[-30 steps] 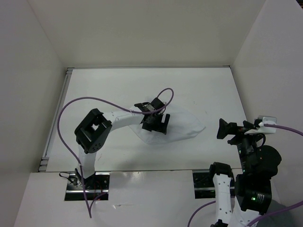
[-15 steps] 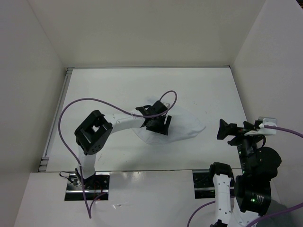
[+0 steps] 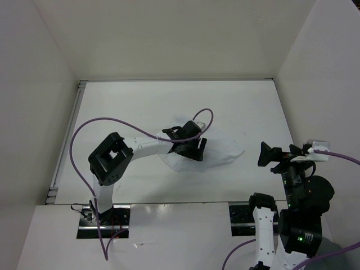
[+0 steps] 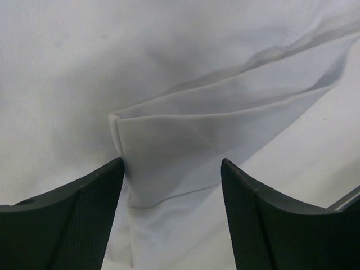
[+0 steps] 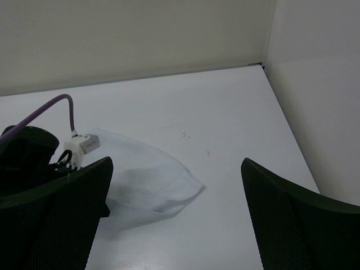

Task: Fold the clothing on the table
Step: Flatten the skirt out

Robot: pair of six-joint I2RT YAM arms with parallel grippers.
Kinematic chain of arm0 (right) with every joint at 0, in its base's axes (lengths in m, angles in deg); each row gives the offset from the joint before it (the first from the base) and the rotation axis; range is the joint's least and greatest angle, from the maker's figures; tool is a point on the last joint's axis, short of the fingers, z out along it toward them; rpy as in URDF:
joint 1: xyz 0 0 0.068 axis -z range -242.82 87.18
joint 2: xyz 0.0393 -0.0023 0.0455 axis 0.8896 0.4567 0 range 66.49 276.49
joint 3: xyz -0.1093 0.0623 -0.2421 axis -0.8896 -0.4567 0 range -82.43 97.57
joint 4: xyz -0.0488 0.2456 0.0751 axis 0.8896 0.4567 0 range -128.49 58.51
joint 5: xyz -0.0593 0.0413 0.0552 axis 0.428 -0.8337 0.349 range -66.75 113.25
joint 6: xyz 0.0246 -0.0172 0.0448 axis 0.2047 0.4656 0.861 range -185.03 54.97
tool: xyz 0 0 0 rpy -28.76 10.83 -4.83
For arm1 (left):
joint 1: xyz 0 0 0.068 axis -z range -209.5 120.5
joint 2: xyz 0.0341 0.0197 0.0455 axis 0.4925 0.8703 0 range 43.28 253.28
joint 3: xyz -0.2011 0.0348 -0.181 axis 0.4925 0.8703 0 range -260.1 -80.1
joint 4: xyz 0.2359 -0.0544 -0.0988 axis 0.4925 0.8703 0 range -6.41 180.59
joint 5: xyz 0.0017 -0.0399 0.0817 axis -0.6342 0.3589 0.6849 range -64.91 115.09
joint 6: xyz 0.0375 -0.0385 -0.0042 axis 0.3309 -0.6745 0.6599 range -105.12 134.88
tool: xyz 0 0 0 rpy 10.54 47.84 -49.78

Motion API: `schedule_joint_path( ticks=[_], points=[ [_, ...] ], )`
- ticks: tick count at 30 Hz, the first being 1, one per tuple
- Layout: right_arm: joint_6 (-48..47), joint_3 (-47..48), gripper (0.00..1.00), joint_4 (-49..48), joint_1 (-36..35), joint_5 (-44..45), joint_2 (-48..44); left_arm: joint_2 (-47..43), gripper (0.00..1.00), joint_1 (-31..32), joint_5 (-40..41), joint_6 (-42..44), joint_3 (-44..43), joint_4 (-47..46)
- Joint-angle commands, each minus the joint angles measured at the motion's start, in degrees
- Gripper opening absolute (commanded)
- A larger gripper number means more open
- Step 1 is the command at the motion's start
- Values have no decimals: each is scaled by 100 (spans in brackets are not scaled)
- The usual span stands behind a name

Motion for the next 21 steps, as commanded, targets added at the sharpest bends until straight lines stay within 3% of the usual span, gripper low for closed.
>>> schedule_joint_path(
  ticks=[1, 5, 6, 10, 16, 21],
  points=[
    [-23, -2, 99, -46, 49, 39, -50, 108, 75, -3, -85, 76, -39, -149],
    [-23, -2, 99, -46, 49, 39, -103, 108, 49, -3, -33, 76, -39, -201],
    [-23, -2, 99, -46, 49, 39, -103, 56, 37, -3, 20, 76, -39, -201],
    [-23, -2, 99, -46, 49, 39, -103, 55, 17, -3, 20, 76, -39, -140],
    [30, -2, 99, -46, 49, 39, -103, -603, 14, 216, 239, 128, 31, 27],
    [83, -2, 99, -46, 49, 162, -313, -1201, 15, 673, 487, 129, 136, 896]
  ],
)
